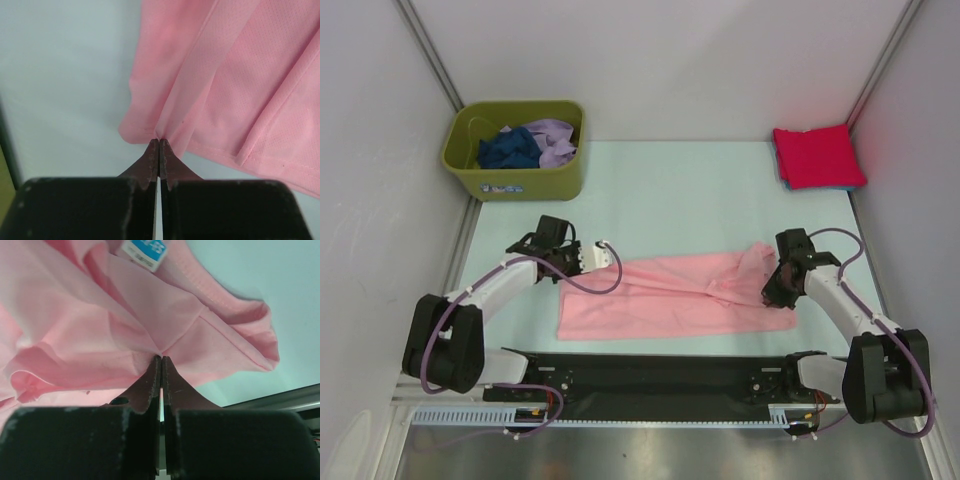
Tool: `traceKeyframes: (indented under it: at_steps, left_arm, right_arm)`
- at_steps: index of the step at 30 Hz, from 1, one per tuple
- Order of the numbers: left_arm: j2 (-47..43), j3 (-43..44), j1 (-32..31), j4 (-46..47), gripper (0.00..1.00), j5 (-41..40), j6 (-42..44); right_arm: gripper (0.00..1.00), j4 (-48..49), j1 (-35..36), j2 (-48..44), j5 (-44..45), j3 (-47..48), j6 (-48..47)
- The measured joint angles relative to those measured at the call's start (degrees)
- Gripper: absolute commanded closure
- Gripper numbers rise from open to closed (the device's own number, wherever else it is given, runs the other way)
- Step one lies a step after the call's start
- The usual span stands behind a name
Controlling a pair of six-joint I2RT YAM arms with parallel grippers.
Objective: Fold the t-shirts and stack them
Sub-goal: Fold the tshirt
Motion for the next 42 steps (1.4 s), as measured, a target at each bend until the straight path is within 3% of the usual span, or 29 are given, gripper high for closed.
traceKeyframes:
  at_steps: [2, 3, 4, 6, 7, 11, 13, 14, 16, 17, 21, 27, 31, 42]
  left_arm:
    - [0.2, -0.1, 0.0, 0.3, 0.96, -0.1, 0.5]
    - [0.3, -0.1, 0.0, 0.4, 0.91, -0.1, 0.8]
    - [0.5, -0.1, 0.0, 0.4, 0.75, -0.1, 0.9]
    - [0.8, -0.2, 0.0, 0.2, 0.62, 0.0, 1.4]
    - [0.9, -0.1, 0.0, -0.2, 0.54, 0.0, 1.3]
    - [1.0, 0.7, 0.0, -5.1, 0.47, 0.8, 1.4]
    - [1.0, 2.7, 0.0, -9.0, 0.44, 1.6, 1.3]
    - [1.0, 4.1, 0.0, -10.8, 0.36, 2.0, 1.3]
    - [1.0, 7.2, 0.2, -13.6, 0.33, 3.3, 1.0]
    - [1.0, 9.2, 0.5, -15.2, 0.25, 4.3, 0.6]
    - [1.0, 14.0, 2.3, -17.1, 0.24, 7.9, -2.5]
    - [1.0, 13.8, 3.1, -14.7, 0.24, 7.1, -9.2]
    - [1.0, 13.4, 3.1, -12.8, 0.24, 6.3, -11.8]
    - [1.1, 12.1, 3.1, -10.9, 0.24, 5.7, -13.5]
  right_arm:
    - [0.98, 0.3, -0.3, 0.0, -0.3, -1.4, 0.5]
    - [0.91, 0.7, -0.5, 0.0, -0.4, -1.8, 0.7]
    - [0.71, 1.0, -0.6, 0.0, -0.4, -1.9, 1.0]
    - [0.56, 1.8, -0.7, 0.0, -0.3, -1.9, 1.6]
    - [0.53, 1.9, -0.7, 0.0, -0.1, -1.9, 1.6]
    - [0.51, -0.2, -0.4, -1.9, 2.1, -0.6, 1.7]
    - [0.41, -1.5, 1.4, -5.5, 4.7, 1.7, 1.4]
    - [0.39, -1.7, 2.9, -6.9, 5.6, 3.1, 1.3]
    - [0.38, -0.6, 7.4, -9.6, 6.8, 6.9, 0.1]
    - [0.38, 0.4, 9.4, -9.9, 7.0, 8.7, -0.4]
    - [0.42, 5.3, 12.9, -4.7, 4.5, 12.2, -2.1]
    - [0.58, 10.9, 12.9, 11.9, -2.3, 12.3, -4.8]
    - [0.75, 12.7, 13.3, 17.7, -7.3, 12.3, -5.9]
    - [0.80, 14.9, 18.8, 10.5, -14.7, 3.0, -2.8]
